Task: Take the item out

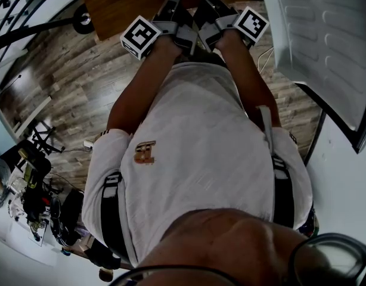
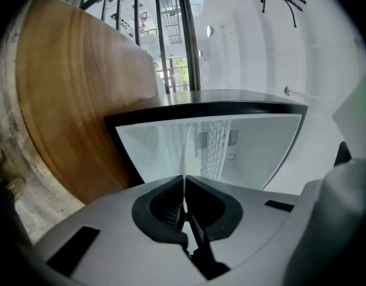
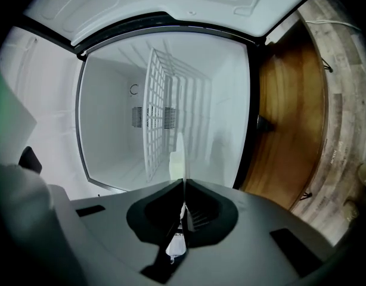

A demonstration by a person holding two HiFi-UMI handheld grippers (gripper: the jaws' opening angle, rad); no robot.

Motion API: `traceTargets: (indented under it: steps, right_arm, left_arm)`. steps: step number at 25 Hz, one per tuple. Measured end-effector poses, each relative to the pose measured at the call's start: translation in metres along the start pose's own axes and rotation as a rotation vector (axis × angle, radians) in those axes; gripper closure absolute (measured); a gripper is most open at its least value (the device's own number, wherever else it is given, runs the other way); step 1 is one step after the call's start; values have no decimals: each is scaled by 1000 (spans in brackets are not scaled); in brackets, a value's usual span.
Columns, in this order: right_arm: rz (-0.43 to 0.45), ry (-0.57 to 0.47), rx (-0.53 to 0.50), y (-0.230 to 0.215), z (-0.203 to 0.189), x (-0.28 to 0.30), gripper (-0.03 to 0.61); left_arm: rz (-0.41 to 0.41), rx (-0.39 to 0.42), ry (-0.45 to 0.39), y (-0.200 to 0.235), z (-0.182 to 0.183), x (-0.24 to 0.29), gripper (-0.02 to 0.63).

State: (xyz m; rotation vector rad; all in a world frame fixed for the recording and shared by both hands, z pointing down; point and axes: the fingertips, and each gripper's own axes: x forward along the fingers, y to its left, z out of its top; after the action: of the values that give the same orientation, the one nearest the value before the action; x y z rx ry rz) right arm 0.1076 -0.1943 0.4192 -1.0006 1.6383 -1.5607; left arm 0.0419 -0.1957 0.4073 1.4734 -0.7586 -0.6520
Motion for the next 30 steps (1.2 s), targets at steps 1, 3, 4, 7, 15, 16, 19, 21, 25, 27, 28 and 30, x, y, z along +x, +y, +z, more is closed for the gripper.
traceTargets:
  steps: [1, 3, 4, 7, 15, 16, 19, 21, 25, 27, 28, 30]
  right_arm:
    - [5, -4, 1, 2, 0, 0, 538]
    - [15, -11, 2, 6, -1, -1, 538]
    - [20, -14, 3, 7, -1, -1, 538]
    - [30, -22, 4, 10, 0, -2, 538]
    - [58, -45, 12, 16, 1, -2, 538]
    - [60, -47, 13, 16, 1, -2, 538]
    - [63, -55, 18, 17, 1, -3, 538]
    - [63, -61, 19, 19, 1, -3, 538]
    - [63, -70, 18, 18, 3, -3, 538]
    - [64, -74, 21, 18, 3, -4, 538]
    - [64, -76, 21, 18, 3, -4, 538]
    - [65, -78, 23, 18, 3, -4, 538]
  left_arm:
    - [-9, 0, 3, -3, 0, 0, 589]
    - [-10, 4, 6, -6, 0, -1, 589]
    - [-2, 12, 8, -6, 0, -2, 589]
    - [-3, 19, 18, -11, 0, -2, 589]
    - [-6, 48, 42, -18, 0, 0, 589]
    - [-7, 48, 44, -19, 0, 0, 589]
    - [-14, 47, 52, -22, -1, 1, 589]
    - [-17, 50, 57, -25, 0, 2, 589]
    - [-19, 51, 63, -25, -1, 3, 589]
    - [-17, 53, 63, -25, -1, 3, 589]
    - [-16, 54, 62, -25, -1, 3, 589]
    - [-14, 56, 61, -25, -1, 3, 589]
